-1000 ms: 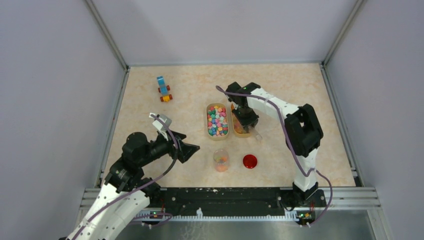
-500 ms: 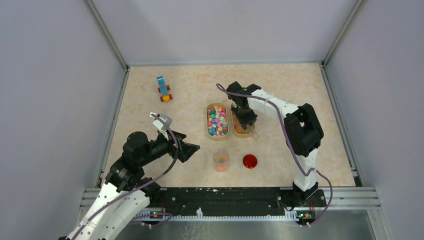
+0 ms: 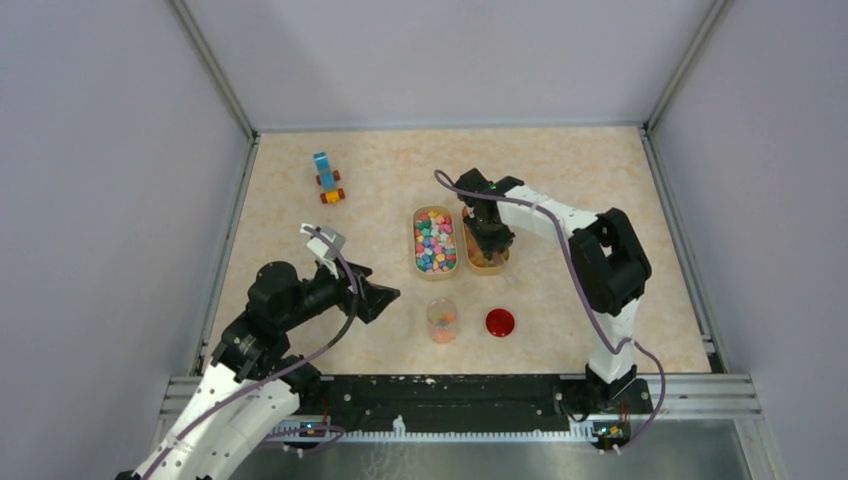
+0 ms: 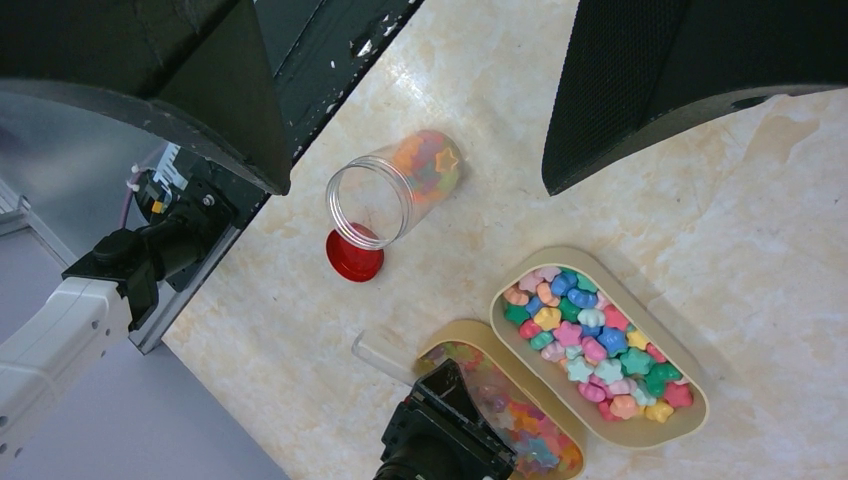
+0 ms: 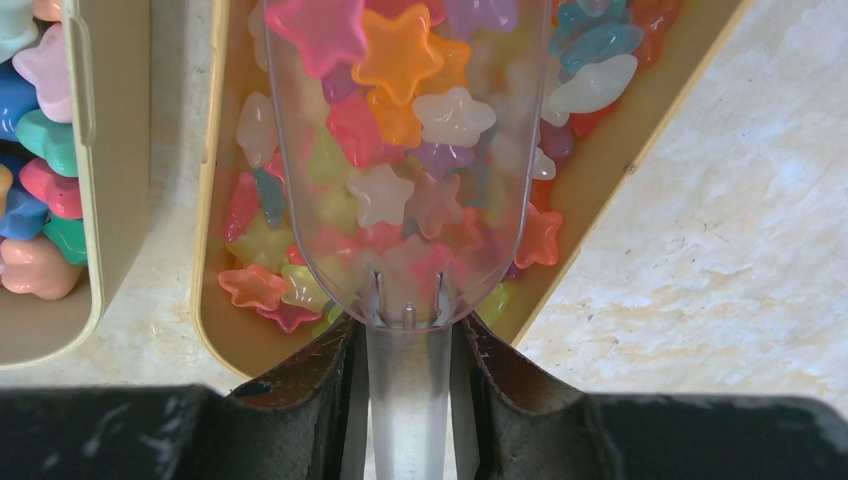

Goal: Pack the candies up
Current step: Scoop the fake candies from the storage box, then place the fake candies in the packing bottle, then scoop the fake candies from the storage box.

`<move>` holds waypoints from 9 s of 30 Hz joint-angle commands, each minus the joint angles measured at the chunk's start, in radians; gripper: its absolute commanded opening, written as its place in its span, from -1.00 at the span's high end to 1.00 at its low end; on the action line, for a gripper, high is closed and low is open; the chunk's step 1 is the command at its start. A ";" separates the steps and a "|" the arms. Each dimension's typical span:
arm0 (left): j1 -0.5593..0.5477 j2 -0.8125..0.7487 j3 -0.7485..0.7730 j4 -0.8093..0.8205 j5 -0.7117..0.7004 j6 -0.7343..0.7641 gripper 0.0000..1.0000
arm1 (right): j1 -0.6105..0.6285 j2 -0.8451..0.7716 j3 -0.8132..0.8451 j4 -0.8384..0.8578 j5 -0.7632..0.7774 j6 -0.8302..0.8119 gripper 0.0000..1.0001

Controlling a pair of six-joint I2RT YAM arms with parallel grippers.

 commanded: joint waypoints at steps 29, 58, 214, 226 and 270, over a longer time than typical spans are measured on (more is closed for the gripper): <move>-0.003 0.026 0.009 0.031 -0.020 0.012 -0.98 | 0.013 -0.466 -0.260 0.124 -0.017 -0.068 1.00; -0.004 0.019 0.004 0.034 -0.014 0.004 -0.97 | 0.469 -0.745 -0.339 0.082 -0.166 -0.529 1.00; -0.004 0.007 0.001 0.045 0.027 0.004 -0.97 | 0.228 -0.462 0.114 -0.396 0.048 -0.046 1.00; -0.004 -0.014 0.000 0.050 0.050 0.006 -0.97 | 0.060 -0.302 0.114 -0.323 -0.090 0.074 1.00; -0.064 -0.093 -0.005 0.055 0.053 0.000 -0.97 | -0.028 0.113 0.284 -0.284 0.080 0.189 1.00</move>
